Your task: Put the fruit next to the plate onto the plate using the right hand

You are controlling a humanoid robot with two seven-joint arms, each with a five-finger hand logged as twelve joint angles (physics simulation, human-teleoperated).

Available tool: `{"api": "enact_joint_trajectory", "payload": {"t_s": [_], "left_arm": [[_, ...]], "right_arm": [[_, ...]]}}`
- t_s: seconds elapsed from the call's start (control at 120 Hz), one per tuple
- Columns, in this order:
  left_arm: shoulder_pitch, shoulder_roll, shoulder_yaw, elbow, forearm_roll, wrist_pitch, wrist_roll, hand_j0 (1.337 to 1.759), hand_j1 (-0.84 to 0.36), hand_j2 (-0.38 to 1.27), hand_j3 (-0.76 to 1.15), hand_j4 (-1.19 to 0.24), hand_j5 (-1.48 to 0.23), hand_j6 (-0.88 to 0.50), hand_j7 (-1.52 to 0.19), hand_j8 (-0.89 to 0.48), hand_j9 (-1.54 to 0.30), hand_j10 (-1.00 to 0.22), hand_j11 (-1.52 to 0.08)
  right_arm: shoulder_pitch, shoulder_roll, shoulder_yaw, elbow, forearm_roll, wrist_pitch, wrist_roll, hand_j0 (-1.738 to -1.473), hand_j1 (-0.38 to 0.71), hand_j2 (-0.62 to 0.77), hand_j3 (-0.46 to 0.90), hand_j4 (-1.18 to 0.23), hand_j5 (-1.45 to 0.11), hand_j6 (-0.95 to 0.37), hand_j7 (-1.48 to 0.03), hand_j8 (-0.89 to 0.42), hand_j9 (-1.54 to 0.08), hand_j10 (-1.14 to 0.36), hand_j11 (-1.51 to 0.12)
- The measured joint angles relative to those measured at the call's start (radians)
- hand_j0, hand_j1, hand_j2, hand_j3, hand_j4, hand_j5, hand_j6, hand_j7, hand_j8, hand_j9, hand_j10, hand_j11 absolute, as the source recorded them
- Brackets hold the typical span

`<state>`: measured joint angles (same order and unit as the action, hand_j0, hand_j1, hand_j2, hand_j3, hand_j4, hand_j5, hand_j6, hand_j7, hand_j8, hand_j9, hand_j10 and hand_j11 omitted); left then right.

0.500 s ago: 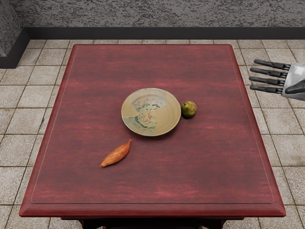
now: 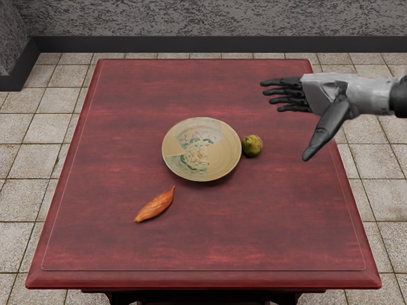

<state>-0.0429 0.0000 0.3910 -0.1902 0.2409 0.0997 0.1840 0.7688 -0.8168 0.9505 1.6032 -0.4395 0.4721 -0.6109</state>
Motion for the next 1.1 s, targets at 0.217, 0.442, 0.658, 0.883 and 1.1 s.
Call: {"api": "enact_joint_trajectory", "payload": {"t_s": [0.217, 0.442, 0.658, 0.883, 1.1], "left_arm": [[0.0, 0.0, 0.0, 0.0, 0.0, 0.0, 0.0, 1.658, 0.35, 0.0, 0.0, 0.0, 0.0, 0.0, 0.0, 0.0, 0.0, 0.0, 0.0], [0.0, 0.0, 0.0, 0.0, 0.0, 0.0, 0.0, 1.658, 0.35, 0.0, 0.0, 0.0, 0.0, 0.0, 0.0, 0.0, 0.0, 0.0, 0.0], [0.0, 0.0, 0.0, 0.0, 0.0, 0.0, 0.0, 1.658, 0.35, 0.0, 0.0, 0.0, 0.0, 0.0, 0.0, 0.0, 0.0, 0.0, 0.0], [0.0, 0.0, 0.0, 0.0, 0.0, 0.0, 0.0, 1.658, 0.35, 0.0, 0.0, 0.0, 0.0, 0.0, 0.0, 0.0, 0.0, 0.0, 0.0], [0.0, 0.0, 0.0, 0.0, 0.0, 0.0, 0.0, 1.658, 0.35, 0.0, 0.0, 0.0, 0.0, 0.0, 0.0, 0.0, 0.0, 0.0, 0.0]], "right_arm": [[0.007, 0.192, -0.186, 0.068, -0.539, -0.306, 0.0, -1.658, -0.31, -0.01, 0.0, -0.04, -0.05, -0.04, -0.05, -0.04, -0.05, -0.03, -0.05], [0.088, 0.366, -0.429, -0.126, -0.796, -0.542, 0.0, -1.658, -0.31, -0.01, 0.0, -0.04, -0.05, -0.04, -0.05, -0.04, -0.05, -0.04, -0.05], [0.105, 0.445, -0.555, -0.239, -0.892, -0.766, 0.0, -1.658, -0.31, -0.01, 0.0, -0.04, -0.05, -0.04, -0.05, -0.04, -0.05, -0.04, -0.05], [0.094, 0.513, -0.584, -0.309, -0.906, -0.819, 0.0, -1.658, -0.22, -0.02, 0.0, -0.11, -0.14, -0.11, -0.14, -0.11, -0.14, -0.11, -0.14], [0.076, 0.518, -0.585, -0.313, -0.905, -0.826, 0.0, -1.658, 0.03, -0.04, 0.0, -0.32, -0.42, -0.32, -0.42, -0.32, -0.42, -0.32, -0.42]]}}
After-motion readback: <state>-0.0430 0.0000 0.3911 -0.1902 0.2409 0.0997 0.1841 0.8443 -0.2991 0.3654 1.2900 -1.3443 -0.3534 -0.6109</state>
